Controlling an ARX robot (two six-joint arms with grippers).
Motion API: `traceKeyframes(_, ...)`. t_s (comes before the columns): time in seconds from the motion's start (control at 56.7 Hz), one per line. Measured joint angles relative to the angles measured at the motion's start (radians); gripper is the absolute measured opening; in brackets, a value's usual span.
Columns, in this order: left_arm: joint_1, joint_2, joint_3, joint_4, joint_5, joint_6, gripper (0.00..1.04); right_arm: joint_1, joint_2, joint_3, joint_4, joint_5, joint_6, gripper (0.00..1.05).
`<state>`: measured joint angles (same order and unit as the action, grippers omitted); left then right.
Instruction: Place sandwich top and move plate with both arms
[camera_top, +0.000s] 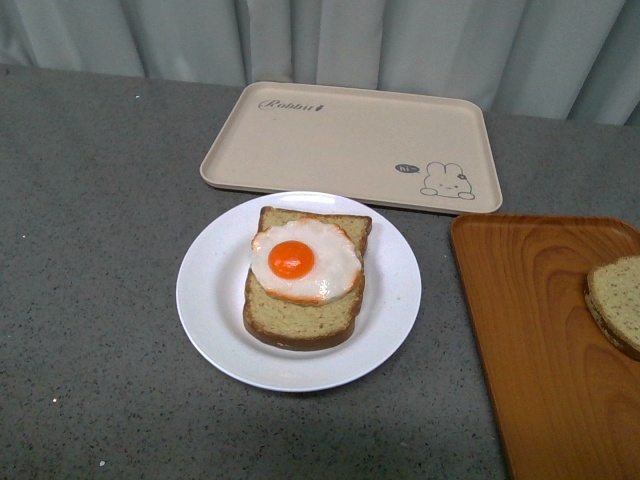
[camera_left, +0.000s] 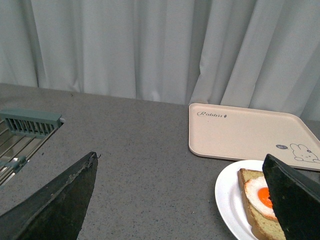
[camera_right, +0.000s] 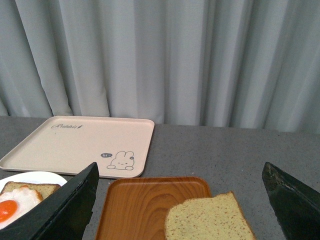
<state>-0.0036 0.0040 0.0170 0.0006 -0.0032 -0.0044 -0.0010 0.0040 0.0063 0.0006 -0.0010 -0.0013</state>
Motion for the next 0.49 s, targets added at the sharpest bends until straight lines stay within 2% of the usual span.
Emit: traceKeyframes(0.494, 0.000, 0.000, 0.000, 0.000, 0.000, 0.000, 0.98, 0.000, 0.000, 0.000, 0.000, 0.000, 0.000, 0.96)
